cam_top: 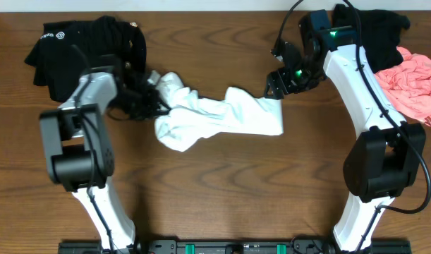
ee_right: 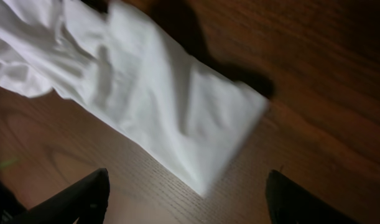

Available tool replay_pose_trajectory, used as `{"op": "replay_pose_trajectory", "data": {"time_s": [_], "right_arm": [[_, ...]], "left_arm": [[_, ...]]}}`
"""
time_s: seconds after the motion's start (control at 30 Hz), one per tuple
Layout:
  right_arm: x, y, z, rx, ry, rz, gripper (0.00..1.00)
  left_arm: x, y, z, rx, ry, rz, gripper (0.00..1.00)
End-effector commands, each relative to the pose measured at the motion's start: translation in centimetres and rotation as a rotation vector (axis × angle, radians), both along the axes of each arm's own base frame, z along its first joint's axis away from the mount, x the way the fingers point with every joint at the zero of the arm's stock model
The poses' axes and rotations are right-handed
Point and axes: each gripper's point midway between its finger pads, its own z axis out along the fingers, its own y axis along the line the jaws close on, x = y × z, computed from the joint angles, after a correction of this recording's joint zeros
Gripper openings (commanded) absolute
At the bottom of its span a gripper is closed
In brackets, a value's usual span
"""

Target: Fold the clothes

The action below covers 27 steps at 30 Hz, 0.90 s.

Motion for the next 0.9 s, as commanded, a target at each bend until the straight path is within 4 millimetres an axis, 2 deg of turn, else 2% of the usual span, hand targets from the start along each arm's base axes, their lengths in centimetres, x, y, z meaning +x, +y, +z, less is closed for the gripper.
{"op": "replay_pose_trajectory", "data": {"time_s": [0.0,0.1,0.23,0.4,0.57,0.7,0.87], "right_arm": [[0.5,-0.3,0.1,-0.002,-0.010,0.001,0.78],[0.6,-0.4,0.1,-0.006,-0.014,0.000,0.78],[0.7,-0.7,-0.1,-0.029,-0.019,-0.004,0.77],[0.7,-0.9,-0.1,-0.038,-0.020,-0.006,0.77],[0.7,-0.9,-0.1,-0.036,-0.015,-0.016,0.77],[0.5,-0.8,-0.4,-0.038,-0.008,-0.013,0.76],[-0.1,-0.9,-1.8,-0.044,0.029,-0.020,0.76]], "left_arm": [[-0.3,2.4,0.4,0.039,0.009,0.051,0.06],[-0.3,3.3,0.7,0.038,0.012,0.075,0.06],[0.2,3.1,2.3,0.054,-0.023,0.065,0.06],[0.3,2.5,4.3,0.211,-0.061,0.048,0.06],[0.1,-0.1,5.8,0.377,-0.098,0.011,0.06],[-0.1,-2.8,5.5,0.475,-0.115,-0.020,0.06],[0.1,-6.5,5.5,0.527,-0.182,-0.076,0.06]]}}
